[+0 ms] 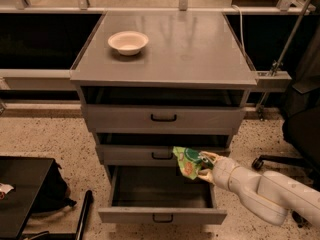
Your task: Place green rice chip bag into bottom drawer
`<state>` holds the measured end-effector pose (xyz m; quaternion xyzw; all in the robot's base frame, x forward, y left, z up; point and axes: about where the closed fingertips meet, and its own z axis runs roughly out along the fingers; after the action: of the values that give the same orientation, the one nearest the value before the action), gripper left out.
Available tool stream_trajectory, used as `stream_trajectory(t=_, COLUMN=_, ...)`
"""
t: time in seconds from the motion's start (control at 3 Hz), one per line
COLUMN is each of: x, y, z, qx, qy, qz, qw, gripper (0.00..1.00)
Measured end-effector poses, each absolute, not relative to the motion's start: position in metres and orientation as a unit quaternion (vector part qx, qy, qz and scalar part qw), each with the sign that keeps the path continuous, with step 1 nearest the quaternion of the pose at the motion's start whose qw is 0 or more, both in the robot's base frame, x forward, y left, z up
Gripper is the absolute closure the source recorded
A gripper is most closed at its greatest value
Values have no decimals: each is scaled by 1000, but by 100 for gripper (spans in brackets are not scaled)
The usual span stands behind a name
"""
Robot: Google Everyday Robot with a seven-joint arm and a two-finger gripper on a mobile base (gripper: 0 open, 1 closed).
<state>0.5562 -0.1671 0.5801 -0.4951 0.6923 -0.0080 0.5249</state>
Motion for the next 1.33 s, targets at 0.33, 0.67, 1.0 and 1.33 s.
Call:
stream_trajectory(t=0.33, x=593, y=-201, z=488, qx=-461, qy=727, qz=-6, qw=509, gripper=100)
stream_trajectory(t=0.67, x=593, y=-201, z=488, qx=-461, qy=727, qz=-6, qw=509, gripper=100)
stream_trajectory(t=1.0, x=602, y=-199, z=431, qx=-470, qy=741, qz=0, qw=480, gripper=100)
stream_trajectory(t=1.33, x=613, y=-195, z=354, qx=-480, qy=754, qz=9, qw=449, gripper=100)
